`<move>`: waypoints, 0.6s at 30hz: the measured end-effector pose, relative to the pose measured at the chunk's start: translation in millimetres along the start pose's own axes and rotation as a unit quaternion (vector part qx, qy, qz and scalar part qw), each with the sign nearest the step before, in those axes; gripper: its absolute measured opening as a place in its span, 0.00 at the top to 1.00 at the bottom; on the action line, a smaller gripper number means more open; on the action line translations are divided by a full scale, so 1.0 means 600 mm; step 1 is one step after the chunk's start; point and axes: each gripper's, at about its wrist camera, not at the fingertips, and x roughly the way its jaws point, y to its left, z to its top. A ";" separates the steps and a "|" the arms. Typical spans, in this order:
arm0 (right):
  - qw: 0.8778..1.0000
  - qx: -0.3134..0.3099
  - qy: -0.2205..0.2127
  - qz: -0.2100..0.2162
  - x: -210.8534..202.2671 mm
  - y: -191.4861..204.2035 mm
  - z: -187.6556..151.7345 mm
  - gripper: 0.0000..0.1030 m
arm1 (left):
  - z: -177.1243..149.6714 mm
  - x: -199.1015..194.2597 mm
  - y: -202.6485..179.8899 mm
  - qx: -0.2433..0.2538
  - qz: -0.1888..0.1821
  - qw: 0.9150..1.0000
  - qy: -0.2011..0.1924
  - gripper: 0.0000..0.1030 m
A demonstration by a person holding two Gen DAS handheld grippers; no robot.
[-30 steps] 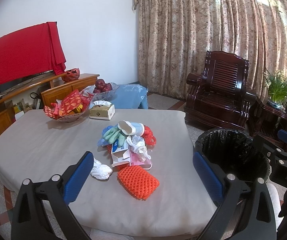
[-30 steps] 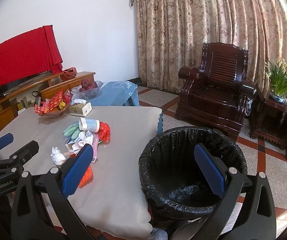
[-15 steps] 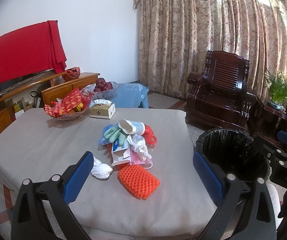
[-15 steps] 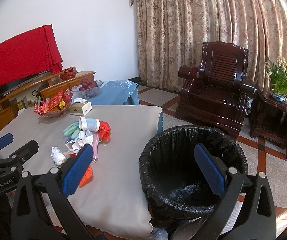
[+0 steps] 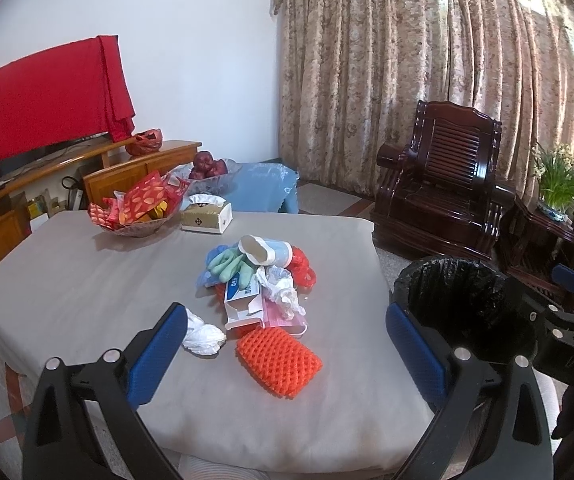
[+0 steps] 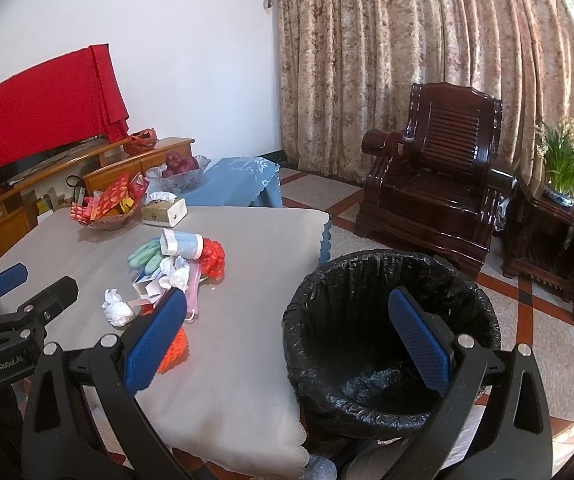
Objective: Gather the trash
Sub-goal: 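Grasp the orange mesh net with the right tool while the left tool grasps the white tissue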
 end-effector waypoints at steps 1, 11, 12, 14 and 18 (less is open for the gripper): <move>1.000 -0.001 0.001 0.001 0.002 0.000 0.001 0.05 | 0.000 0.002 0.003 0.000 0.003 1.000 0.000 0.06; 0.998 -0.013 0.027 0.057 0.099 0.047 -0.014 0.05 | -0.013 0.089 0.127 -0.019 0.081 0.996 0.032 0.06; 0.997 -0.017 0.031 0.063 0.109 0.056 -0.019 0.05 | -0.024 0.101 0.146 -0.023 0.093 0.995 0.038 0.06; 0.996 -0.025 0.037 0.082 0.136 0.080 -0.031 0.05 | -0.040 0.116 0.174 -0.029 0.109 0.993 0.046 0.06; 0.991 -0.040 0.062 0.115 0.195 0.130 -0.060 0.05 | -0.075 0.146 0.209 -0.031 0.121 0.990 0.064 0.06</move>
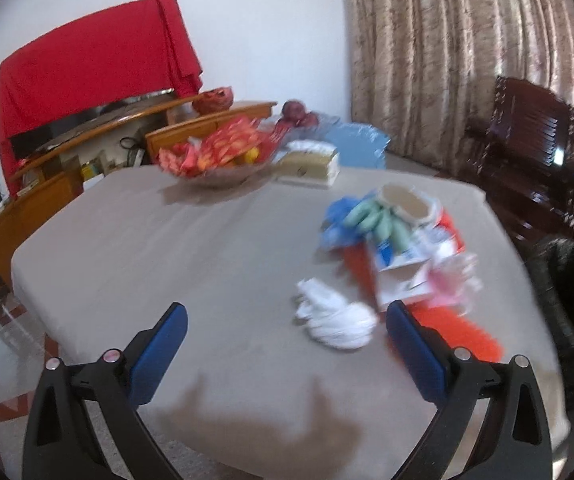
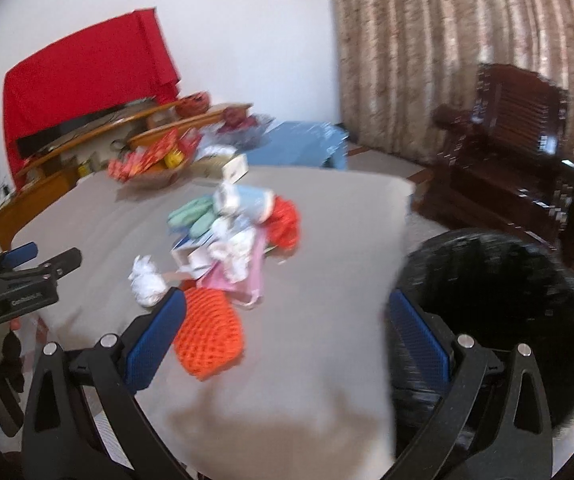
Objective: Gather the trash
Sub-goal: 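Grasp the orange mesh net with the right tool while the left tool grasps the white tissue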
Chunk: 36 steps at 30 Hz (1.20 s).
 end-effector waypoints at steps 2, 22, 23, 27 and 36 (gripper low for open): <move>1.000 -0.006 0.013 0.009 0.032 0.016 -0.006 0.07 | -0.013 0.023 0.012 -0.005 0.002 1.000 0.011 0.06; 0.984 -0.019 0.119 0.134 0.163 0.063 -0.041 0.66 | -0.043 0.119 0.010 -0.009 -0.023 0.997 0.070 0.06; 0.983 -0.016 0.119 0.137 0.155 0.060 -0.039 0.69 | -0.042 0.120 0.008 -0.009 -0.025 0.997 0.070 0.06; 0.987 -0.017 0.112 0.118 0.120 0.044 -0.028 0.70 | -0.037 0.125 -0.004 -0.009 -0.036 0.997 0.070 0.06; 0.993 -0.023 0.101 0.062 0.088 -0.003 -0.023 0.70 | -0.028 0.156 -0.039 -0.009 -0.048 0.996 0.079 0.06</move>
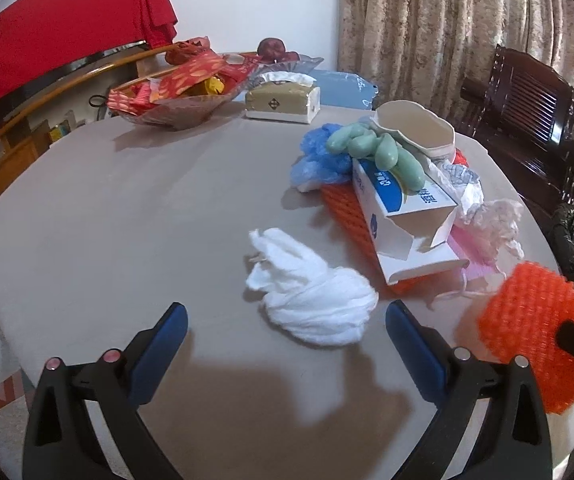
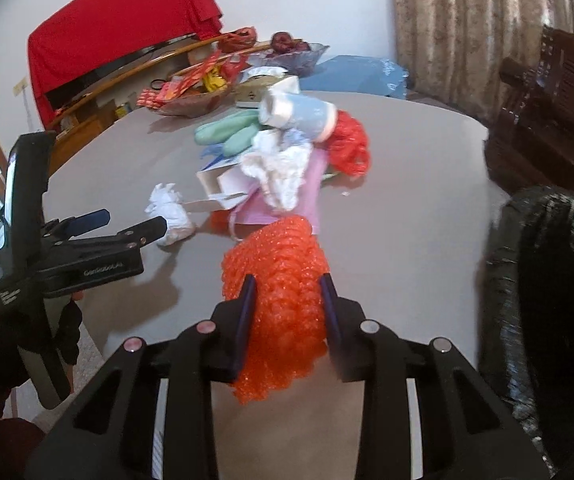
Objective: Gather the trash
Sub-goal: 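Grasp the orange mesh net with the right tool while the left tool grasps the white tissue, then carry the orange net and white tissue over the bin and release both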
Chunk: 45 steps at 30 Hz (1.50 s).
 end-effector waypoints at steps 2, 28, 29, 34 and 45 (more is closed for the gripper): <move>1.000 0.005 -0.002 -0.009 -0.003 -0.008 -0.006 0.70 | 0.005 0.010 -0.006 0.002 0.004 1.000 0.002 0.06; 0.996 0.034 -0.068 -0.052 -0.077 -0.054 0.022 0.70 | 0.044 -0.073 -0.012 -0.016 -0.087 0.995 -0.035 0.71; 0.995 0.037 -0.073 -0.058 -0.084 -0.061 0.023 0.70 | 0.047 -0.081 -0.027 -0.006 -0.097 0.995 -0.038 0.71; 0.989 0.067 -0.087 -0.099 -0.129 -0.118 0.009 0.70 | 0.061 -0.102 -0.115 0.038 -0.153 0.986 -0.045 0.71; 0.962 0.160 -0.089 -0.204 -0.213 -0.270 -0.072 0.70 | 0.069 -0.100 -0.344 0.134 -0.272 0.952 -0.034 0.71</move>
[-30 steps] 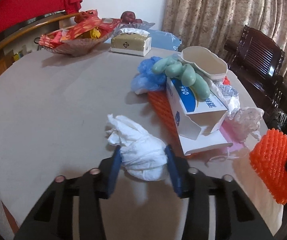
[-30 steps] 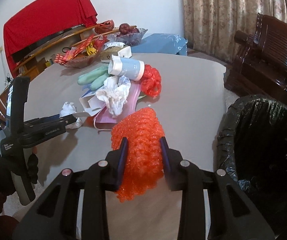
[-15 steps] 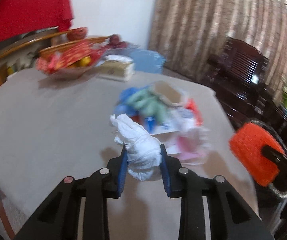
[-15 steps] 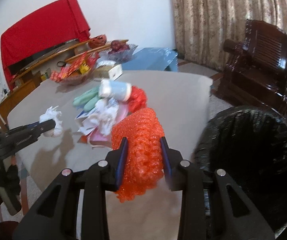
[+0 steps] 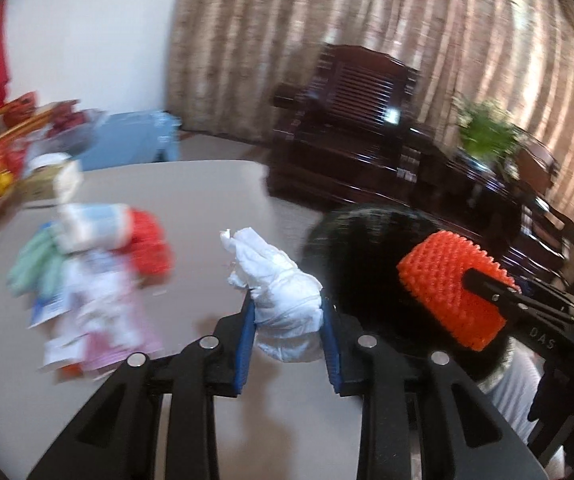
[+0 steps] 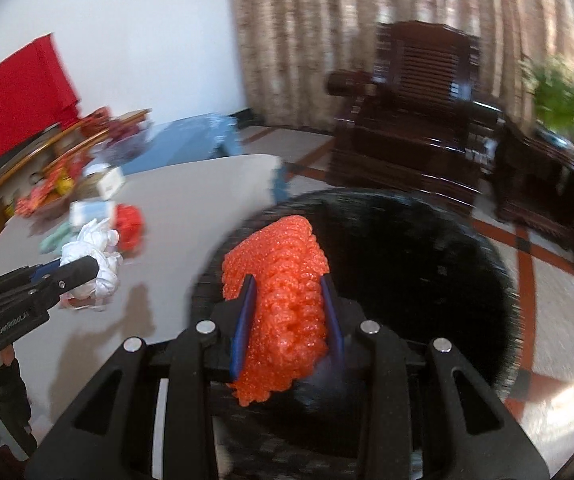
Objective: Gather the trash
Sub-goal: 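Carry the orange net and white tissue over the bin and release both, then grasp the blue-white paper cup with the right tool while the left tool grasps the green gloves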
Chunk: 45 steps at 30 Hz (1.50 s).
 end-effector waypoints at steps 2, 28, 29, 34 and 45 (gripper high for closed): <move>1.000 0.010 0.003 -0.019 0.002 -0.027 -0.006 0.70 | 0.011 0.029 -0.036 0.012 -0.024 1.000 0.006 0.71; 0.995 0.055 -0.037 -0.071 -0.024 -0.078 0.007 0.07 | 0.037 0.062 -0.077 0.028 -0.038 0.999 -0.004 0.17; 0.996 0.049 -0.039 -0.068 -0.026 -0.068 0.012 0.07 | 0.038 0.053 -0.066 0.027 -0.032 0.999 -0.008 0.17; 0.998 0.013 -0.050 -0.033 -0.021 -0.007 0.035 0.06 | 0.036 -0.006 0.016 -0.005 0.017 0.999 -0.035 0.17; 0.993 -0.058 -0.050 0.084 0.046 0.183 0.087 0.06 | 0.024 -0.113 0.222 -0.072 0.174 0.979 -0.081 0.17</move>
